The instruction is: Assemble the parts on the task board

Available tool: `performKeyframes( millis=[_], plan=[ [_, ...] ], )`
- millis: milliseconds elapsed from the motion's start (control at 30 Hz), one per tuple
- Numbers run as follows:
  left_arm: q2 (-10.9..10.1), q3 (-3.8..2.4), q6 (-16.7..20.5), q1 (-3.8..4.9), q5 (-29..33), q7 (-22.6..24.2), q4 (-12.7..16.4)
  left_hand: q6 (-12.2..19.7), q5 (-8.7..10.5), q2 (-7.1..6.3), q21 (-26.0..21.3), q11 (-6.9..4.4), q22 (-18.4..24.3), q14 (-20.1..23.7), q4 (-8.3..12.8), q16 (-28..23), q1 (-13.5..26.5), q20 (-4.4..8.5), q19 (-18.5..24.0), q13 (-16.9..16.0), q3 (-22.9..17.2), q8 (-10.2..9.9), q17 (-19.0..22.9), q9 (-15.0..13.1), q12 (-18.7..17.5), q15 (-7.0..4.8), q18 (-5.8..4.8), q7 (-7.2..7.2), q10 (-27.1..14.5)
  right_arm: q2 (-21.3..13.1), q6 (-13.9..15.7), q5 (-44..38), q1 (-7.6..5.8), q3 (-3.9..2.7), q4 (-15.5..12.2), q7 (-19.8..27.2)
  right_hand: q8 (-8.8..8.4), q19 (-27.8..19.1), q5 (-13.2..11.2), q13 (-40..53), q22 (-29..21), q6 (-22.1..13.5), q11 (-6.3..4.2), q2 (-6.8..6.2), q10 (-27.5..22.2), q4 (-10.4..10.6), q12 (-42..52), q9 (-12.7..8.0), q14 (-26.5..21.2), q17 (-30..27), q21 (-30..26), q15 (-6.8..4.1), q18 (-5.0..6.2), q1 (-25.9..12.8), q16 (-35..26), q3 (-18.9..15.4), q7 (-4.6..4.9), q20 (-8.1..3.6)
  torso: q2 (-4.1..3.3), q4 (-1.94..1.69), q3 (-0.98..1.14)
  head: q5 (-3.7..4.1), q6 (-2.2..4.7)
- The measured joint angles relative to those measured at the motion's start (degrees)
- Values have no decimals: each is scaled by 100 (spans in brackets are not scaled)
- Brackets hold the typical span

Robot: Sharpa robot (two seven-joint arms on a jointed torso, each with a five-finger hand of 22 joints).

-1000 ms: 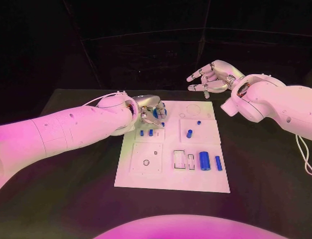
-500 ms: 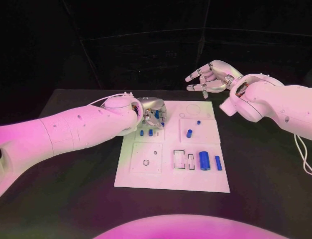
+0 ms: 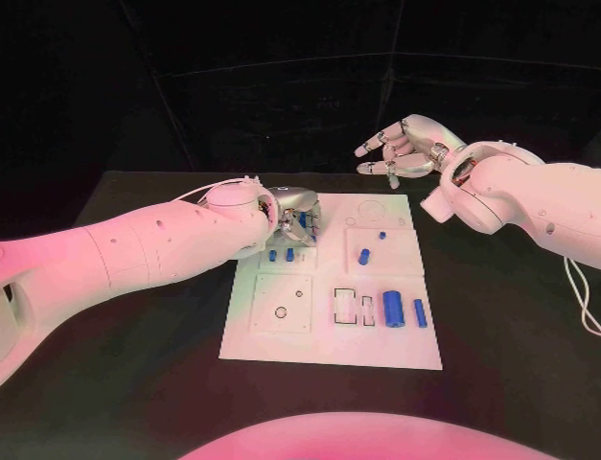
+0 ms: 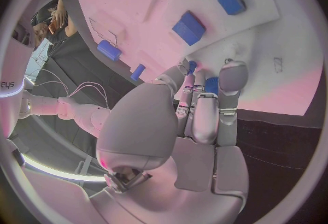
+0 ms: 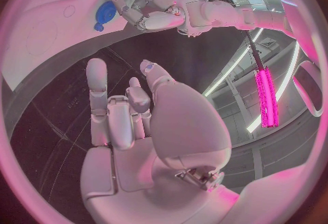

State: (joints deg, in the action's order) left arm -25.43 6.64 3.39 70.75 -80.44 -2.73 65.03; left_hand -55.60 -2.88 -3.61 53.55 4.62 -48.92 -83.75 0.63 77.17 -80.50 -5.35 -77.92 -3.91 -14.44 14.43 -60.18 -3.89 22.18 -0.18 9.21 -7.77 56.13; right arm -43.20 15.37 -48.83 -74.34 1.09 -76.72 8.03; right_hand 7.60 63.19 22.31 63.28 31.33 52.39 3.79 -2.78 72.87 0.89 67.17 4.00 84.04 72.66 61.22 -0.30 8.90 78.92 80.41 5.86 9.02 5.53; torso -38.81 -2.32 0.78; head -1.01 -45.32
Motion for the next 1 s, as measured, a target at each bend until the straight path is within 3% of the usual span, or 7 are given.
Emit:
performKeyframes(
  millis=[267,333,733,900,1000],
  plan=[
    [80,-1,-59,0,-18,-37,-62,-138,0,27,139,-20,-159,-13,25,0,27,16,-65,14,-201,-23,44,0,-66,-13,1,-9,167,8,-6,0,0,0,1,1,0,0,0,0,0,0,0,0,0,0,0,0,0,0,0,0,0,0,0,0,0,0,0,-1,-1,19,-10],
    [95,-5,-76,0,-32,-49,-75,-154,0,29,207,-23,-234,-20,47,0,25,22,-84,14,-263,-44,53,0,-66,-21,-81,-11,204,11,-7,0,0,0,1,1,0,0,0,0,0,0,0,0,0,0,0,0,0,0,0,0,0,0,0,0,0,0,0,-1,-2,20,-10],
    [159,-12,-125,8,-110,-88,-167,-239,0,50,278,-22,-347,-20,104,0,4,42,-104,17,-499,-94,78,-1,-155,-21,-81,-7,313,18,-13,1,0,0,2,2,0,0,0,11,0,0,0,0,0,0,0,0,0,15,0,0,0,0,0,0,0,0,3,-2,-1,38,-24],
    [135,-8,-30,2,-122,-21,-175,-325,2,122,437,-34,-508,-20,247,28,-78,40,-143,23,-798,-132,85,0,-184,-21,-80,-32,480,18,-14,1,0,0,2,2,0,0,0,10,0,0,0,0,0,0,0,0,0,14,0,0,0,0,0,0,0,0,3,-5,-1,43,-18],
    [88,-3,67,-10,-124,44,-149,-382,7,93,485,-33,-571,-20,317,28,-111,58,-161,23,-918,-132,85,0,-209,-21,-80,-29,563,18,-14,1,0,0,2,3,0,0,0,10,0,0,0,0,0,0,0,0,0,14,0,0,0,0,0,0,0,0,3,-9,-2,47,-13]
  ],
)
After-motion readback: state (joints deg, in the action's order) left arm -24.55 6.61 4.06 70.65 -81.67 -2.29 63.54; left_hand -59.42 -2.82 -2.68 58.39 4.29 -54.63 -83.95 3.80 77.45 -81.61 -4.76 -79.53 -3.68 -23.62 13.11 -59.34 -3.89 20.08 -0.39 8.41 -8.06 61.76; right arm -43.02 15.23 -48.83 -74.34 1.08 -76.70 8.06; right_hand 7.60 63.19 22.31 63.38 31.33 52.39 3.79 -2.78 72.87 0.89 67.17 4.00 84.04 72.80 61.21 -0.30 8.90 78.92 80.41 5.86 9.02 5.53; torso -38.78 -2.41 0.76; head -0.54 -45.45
